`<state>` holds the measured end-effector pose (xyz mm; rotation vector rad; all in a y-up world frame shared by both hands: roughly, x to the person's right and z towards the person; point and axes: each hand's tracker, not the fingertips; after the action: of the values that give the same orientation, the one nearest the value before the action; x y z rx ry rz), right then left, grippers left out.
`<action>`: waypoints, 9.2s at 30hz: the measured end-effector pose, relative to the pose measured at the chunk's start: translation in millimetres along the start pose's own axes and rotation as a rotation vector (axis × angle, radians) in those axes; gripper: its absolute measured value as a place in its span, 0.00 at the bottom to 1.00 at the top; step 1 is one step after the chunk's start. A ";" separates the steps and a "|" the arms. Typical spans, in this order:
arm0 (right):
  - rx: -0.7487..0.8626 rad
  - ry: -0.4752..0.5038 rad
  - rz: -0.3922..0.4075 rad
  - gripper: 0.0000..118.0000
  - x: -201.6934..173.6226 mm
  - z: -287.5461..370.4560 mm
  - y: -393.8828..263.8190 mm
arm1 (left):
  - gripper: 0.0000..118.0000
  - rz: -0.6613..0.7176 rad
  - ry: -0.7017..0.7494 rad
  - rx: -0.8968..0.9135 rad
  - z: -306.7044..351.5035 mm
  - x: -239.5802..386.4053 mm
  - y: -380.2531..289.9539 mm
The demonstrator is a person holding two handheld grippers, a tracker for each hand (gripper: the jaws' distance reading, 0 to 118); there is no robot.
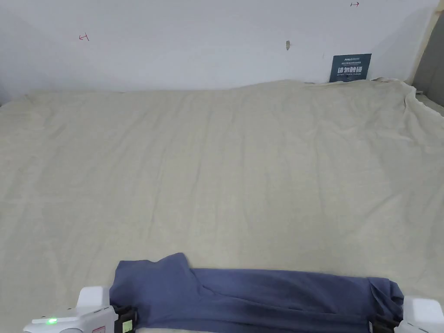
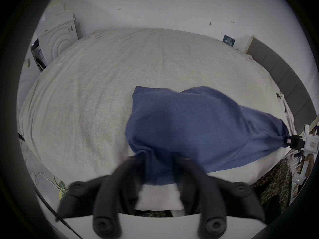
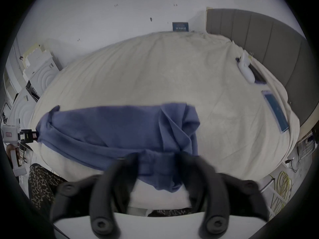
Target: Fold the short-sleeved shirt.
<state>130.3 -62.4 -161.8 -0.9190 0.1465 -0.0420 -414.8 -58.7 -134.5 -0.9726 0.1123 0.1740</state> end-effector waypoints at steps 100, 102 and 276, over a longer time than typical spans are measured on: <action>0.657 -0.042 0.103 0.00 -97.2 130.4 133.8 | 0.12 0.138 -0.053 -0.051 47.4 -86.5 80.5; 0.659 -0.036 0.106 0.00 -96.4 130.7 133.3 | 0.12 0.136 -0.055 -0.051 51.9 -78.2 79.7; 0.666 -0.013 0.051 0.00 -64.0 145.9 112.8 | 0.19 -0.130 -0.243 -0.107 64.5 82.8 104.0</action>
<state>85.1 127.5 -157.4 -0.2507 0.1311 -0.0338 -353.0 60.0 -197.1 -1.0547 -0.1847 0.1791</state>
